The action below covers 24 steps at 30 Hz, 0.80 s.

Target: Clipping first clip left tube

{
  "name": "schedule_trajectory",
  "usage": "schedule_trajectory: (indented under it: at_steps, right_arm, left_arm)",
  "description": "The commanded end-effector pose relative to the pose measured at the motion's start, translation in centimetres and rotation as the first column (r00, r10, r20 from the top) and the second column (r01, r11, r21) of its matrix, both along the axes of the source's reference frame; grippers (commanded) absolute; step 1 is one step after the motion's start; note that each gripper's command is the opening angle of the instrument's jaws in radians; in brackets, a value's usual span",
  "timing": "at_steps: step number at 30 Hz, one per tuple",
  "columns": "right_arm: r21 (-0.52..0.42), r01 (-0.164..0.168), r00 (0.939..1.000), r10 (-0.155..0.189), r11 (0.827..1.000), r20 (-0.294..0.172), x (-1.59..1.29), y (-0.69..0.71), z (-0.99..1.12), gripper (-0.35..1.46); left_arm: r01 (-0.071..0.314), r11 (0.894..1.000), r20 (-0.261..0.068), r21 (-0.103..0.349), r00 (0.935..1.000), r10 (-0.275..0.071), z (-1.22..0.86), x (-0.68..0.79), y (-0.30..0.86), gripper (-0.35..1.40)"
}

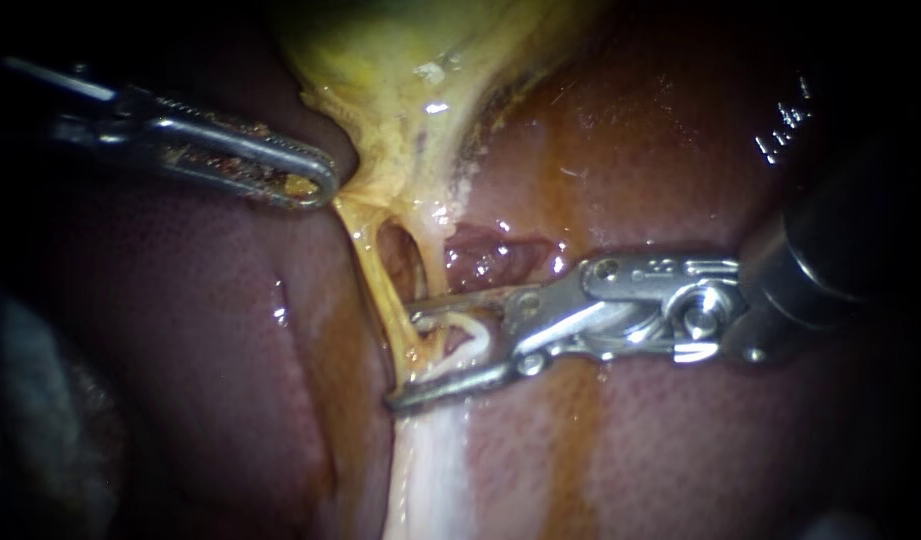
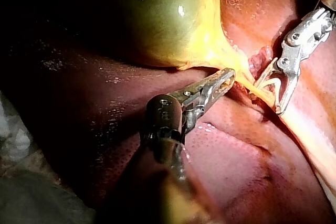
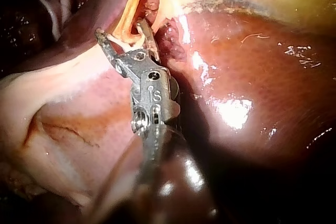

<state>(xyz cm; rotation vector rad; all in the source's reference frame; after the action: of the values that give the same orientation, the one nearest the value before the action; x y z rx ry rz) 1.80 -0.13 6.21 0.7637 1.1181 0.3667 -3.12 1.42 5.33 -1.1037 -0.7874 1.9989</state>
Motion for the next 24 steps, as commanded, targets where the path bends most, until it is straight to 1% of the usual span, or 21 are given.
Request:
schedule_trajectory:
  at_steps: [1,12,15,17,20,24]
  right_arm:
    - [0.000,0.003,1.0000,-0.003,1.000,-0.001,0.02,0.00,-0.01,0.50]
    - [0.007,0.011,0.9997,-0.011,1.000,-0.020,0.32,-0.08,-0.09,0.50]
    - [0.008,0.024,0.9993,-0.024,1.000,-0.029,0.37,-0.12,-0.14,0.50]
    - [0.009,0.039,0.9986,-0.039,0.999,-0.036,0.40,-0.14,-0.19,0.49]
    - [0.012,0.048,0.9977,-0.048,0.999,-0.048,0.41,-0.16,-0.29,0.49]
    - [0.025,0.046,0.9969,-0.044,0.999,-0.065,0.39,-0.14,-0.49,0.49]
  left_arm:
    - [0.001,1.000,0.000,0.000,1.0000,-0.001,0.00,0.00,0.00,-0.35]
    - [0.001,1.000,-0.001,0.000,1.0000,-0.001,0.00,-0.01,0.00,-0.35]
    - [0.001,1.000,-0.001,0.000,1.0000,-0.001,0.00,-0.01,0.00,-0.35]
    - [0.001,1.000,-0.001,0.000,1.0000,-0.001,0.00,-0.01,0.00,-0.35]
    - [0.001,1.000,-0.001,0.000,1.0000,-0.001,0.00,-0.02,0.00,-0.35]
    - [0.001,1.000,0.000,0.000,1.0000,-0.001,0.00,-0.01,0.00,-0.35]
